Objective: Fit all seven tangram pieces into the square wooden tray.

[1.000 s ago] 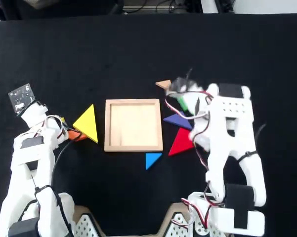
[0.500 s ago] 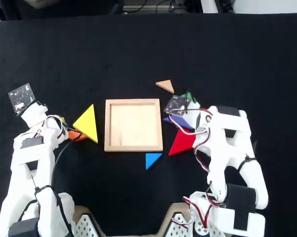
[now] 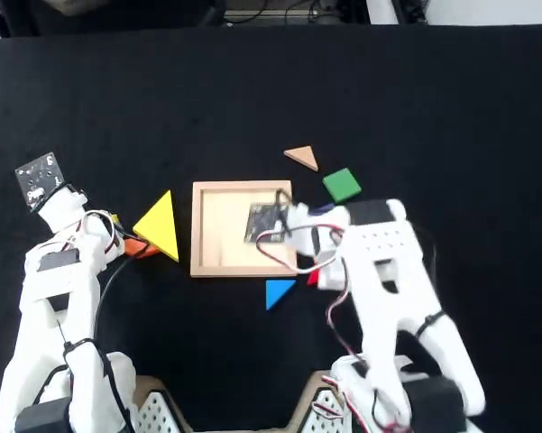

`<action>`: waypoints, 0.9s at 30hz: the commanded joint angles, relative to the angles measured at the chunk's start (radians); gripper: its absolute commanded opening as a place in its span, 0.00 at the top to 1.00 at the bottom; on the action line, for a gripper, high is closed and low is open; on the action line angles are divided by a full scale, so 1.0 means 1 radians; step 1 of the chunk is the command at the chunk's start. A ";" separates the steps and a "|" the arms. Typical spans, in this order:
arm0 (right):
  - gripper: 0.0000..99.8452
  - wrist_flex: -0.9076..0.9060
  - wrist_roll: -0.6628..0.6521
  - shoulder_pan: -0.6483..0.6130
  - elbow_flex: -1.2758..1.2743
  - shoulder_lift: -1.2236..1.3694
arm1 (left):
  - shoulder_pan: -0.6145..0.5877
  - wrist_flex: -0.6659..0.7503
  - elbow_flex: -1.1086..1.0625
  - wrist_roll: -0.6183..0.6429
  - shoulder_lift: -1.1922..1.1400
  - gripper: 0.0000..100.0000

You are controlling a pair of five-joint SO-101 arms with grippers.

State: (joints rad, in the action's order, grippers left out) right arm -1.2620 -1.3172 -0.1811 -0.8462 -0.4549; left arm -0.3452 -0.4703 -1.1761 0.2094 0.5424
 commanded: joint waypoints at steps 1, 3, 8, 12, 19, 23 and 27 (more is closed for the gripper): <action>0.98 0.015 -0.080 -0.023 -0.068 -0.048 | 0.007 0.015 0.016 0.002 0.003 0.84; 0.96 0.061 -0.074 0.000 -0.111 -0.048 | 0.008 0.015 0.016 0.002 0.003 0.84; 0.99 0.083 -0.081 0.017 -0.133 -0.047 | 0.008 0.015 0.016 0.002 0.003 0.84; 0.99 0.087 -0.130 0.000 -0.117 -0.007 | 0.008 0.015 0.015 0.002 0.003 0.84; 0.99 0.084 -0.077 -0.006 0.038 0.243 | 0.005 0.015 0.015 0.002 0.003 0.84; 0.99 0.107 -0.038 -0.009 0.163 0.364 | 0.008 0.015 0.015 0.002 0.003 0.84; 0.99 0.183 0.041 -0.005 0.265 0.452 | 0.010 0.015 0.016 0.002 0.003 0.84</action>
State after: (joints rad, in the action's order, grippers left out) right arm -1.1301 -1.3280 -0.1811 -0.6820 -0.0391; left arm -0.3452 -0.4703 -1.1761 0.2094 0.5424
